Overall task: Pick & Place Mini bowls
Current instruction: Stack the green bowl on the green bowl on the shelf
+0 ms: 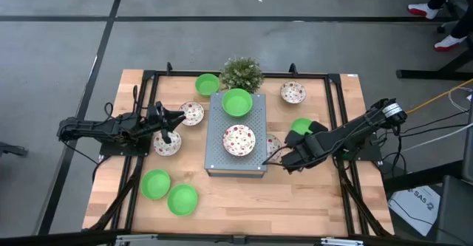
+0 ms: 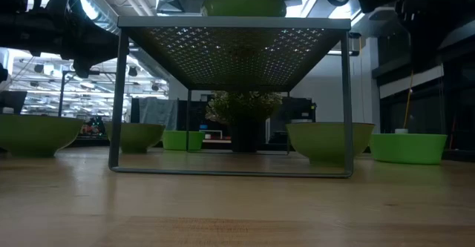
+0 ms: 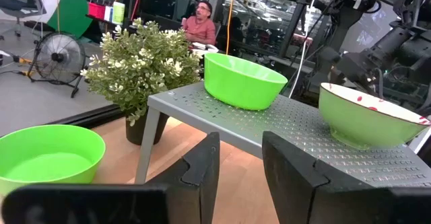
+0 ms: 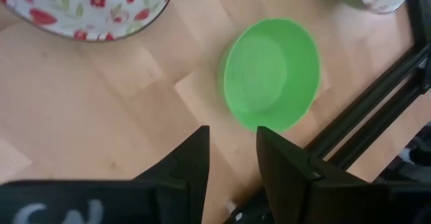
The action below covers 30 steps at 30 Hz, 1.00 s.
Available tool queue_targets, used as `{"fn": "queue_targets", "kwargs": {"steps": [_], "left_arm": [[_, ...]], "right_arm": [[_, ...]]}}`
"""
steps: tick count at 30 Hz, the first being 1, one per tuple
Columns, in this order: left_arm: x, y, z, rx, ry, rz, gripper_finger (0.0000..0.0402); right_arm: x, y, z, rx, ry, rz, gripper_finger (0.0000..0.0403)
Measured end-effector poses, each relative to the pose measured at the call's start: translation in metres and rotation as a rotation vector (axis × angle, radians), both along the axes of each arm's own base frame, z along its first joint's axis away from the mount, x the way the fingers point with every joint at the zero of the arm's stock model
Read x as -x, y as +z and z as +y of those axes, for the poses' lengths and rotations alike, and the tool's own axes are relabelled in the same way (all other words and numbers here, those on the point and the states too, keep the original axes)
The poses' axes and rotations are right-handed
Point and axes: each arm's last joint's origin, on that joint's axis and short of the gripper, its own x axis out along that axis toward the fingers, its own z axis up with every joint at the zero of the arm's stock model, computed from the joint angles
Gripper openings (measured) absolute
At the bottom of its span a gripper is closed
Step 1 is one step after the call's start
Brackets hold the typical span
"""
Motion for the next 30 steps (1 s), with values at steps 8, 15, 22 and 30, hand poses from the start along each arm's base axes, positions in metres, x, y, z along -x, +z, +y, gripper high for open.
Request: {"fn": "queue_targets", "kwargs": {"steps": [8, 15, 22, 30], "left_arm": [[0.0, 0.0, 0.0, 0.0, 0.0, 0.0, 0.0107], [0.0, 0.0, 0.0, 0.0, 0.0, 0.0, 0.0107], [0.0, 0.0, 0.0, 0.0, 0.0, 0.0, 0.0107], [0.0, 0.0, 0.0, 0.0, 0.0, 0.0, 0.0107]], "right_arm": [[-0.003, 0.0, 0.0, 0.025, -0.021, -0.054, 0.0123], [-0.007, -0.001, 0.001, 0.046, -0.017, -0.116, 0.0123], [-0.005, -0.021, -0.009, 0.047, -0.056, -0.07, 0.0123], [0.002, -0.043, -0.012, 0.048, -0.07, -0.018, 0.0123]]}}
